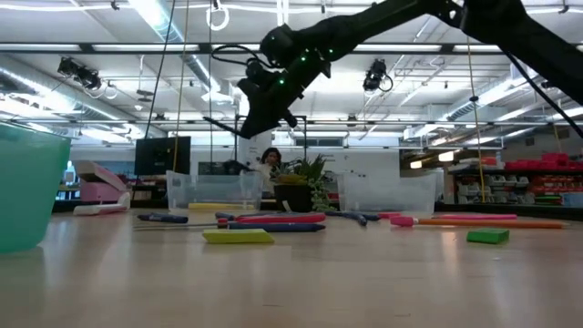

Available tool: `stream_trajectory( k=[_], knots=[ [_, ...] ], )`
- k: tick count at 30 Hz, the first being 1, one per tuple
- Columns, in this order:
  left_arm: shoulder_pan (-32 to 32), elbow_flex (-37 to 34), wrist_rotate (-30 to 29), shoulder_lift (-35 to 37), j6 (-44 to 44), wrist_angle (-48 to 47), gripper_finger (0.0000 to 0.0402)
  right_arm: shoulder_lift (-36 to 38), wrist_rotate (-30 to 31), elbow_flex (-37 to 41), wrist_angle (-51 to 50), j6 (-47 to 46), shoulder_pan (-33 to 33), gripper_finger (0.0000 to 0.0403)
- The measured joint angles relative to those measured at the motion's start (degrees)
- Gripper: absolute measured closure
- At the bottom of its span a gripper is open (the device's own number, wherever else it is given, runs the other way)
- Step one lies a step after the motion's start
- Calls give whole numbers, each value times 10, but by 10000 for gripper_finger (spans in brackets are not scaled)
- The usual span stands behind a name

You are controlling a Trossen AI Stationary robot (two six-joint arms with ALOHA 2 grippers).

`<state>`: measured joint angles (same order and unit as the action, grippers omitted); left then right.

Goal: Sort crayons/erasers/pens/pencils in bins
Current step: Put the black pen into the left transparent bin

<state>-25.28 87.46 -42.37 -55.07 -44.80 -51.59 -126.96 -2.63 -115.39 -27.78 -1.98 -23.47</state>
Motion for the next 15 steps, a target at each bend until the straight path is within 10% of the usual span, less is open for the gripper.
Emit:
stream_trajectory(
  k=[15],
  knots=[
    [54, 0, 0, 0, -15, 6, 312, 0, -39, 23, 35, 27, -25, 335]
  ],
)
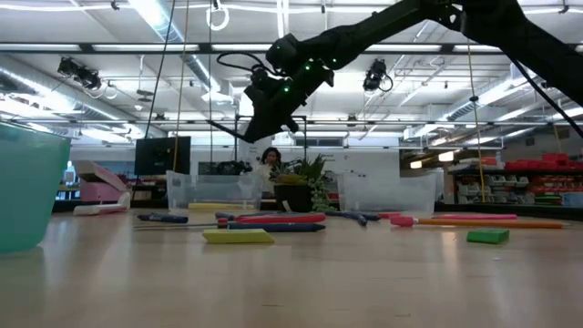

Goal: Sort crayons/erasers/pens/pencils in bins
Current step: Put the black pen into the left transparent bin, then put the blue crayon into the right transparent bin

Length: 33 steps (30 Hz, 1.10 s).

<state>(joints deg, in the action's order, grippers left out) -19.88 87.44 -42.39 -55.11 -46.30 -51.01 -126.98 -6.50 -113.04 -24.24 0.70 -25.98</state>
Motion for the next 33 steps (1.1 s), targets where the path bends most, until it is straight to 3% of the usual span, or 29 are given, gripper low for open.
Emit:
stream_trajectory(
  k=[7, 20, 33],
  knots=[
    [5, 0, 0, 0, 0, 2, 308, 1, -3, 27, 61, -25, -1, 335],
    [5, 0, 0, 0, 0, 2, 311, 0, 1, 30, 66, -12, -6, 331],
    [5, 0, 0, 0, 0, 2, 316, 0, 9, 30, 78, 8, -1, 249]
  ],
)
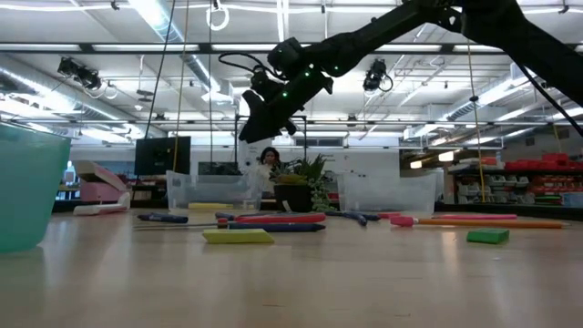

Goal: Sort crayons/erasers/pens/pencils in bins
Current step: Put the blue crayon into the right transparent bin

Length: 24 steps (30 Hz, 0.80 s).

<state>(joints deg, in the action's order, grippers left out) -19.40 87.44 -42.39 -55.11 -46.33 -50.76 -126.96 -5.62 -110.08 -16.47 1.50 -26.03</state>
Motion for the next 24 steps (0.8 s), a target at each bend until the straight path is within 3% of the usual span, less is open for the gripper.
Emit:
stream_trajectory(
  k=[11, 24],
  knots=[
    [0, 0, 0, 0, 3, -2, 316, 38, -4, -2, -35, -47, 26, 244],
    [-1, 0, 2, 0, 53, -10, 311, 98, -21, -2, -292, -144, 100, 244]
  ],
)
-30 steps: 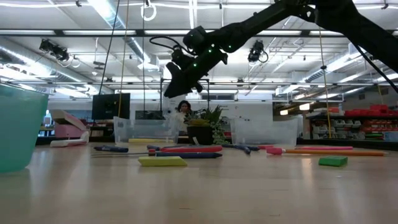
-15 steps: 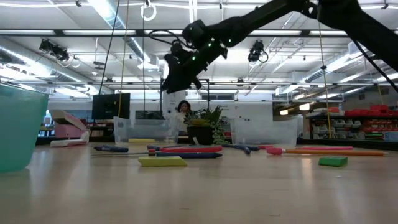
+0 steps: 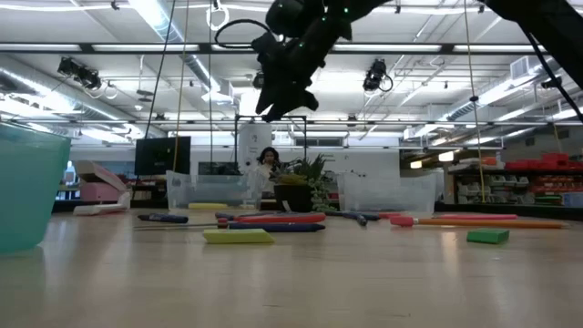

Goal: Sort crayons/erasers/pens/pencils in bins
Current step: Put the blue crayon into the right transparent bin

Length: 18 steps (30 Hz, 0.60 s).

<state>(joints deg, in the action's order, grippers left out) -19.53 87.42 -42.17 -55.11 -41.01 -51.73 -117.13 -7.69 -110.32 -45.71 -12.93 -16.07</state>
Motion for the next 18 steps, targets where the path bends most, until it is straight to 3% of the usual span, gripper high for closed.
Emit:
stream_trajectory(
  k=[6, 18],
  knots=[
    [0, 0, 48, 0, 16, -6, 314, 17, 6, 0, -80, -74, 51, 244],
    [0, 0, 126, -1, 13, -15, 311, 56, 129, 1, -204, -289, 167, 244]
  ],
)
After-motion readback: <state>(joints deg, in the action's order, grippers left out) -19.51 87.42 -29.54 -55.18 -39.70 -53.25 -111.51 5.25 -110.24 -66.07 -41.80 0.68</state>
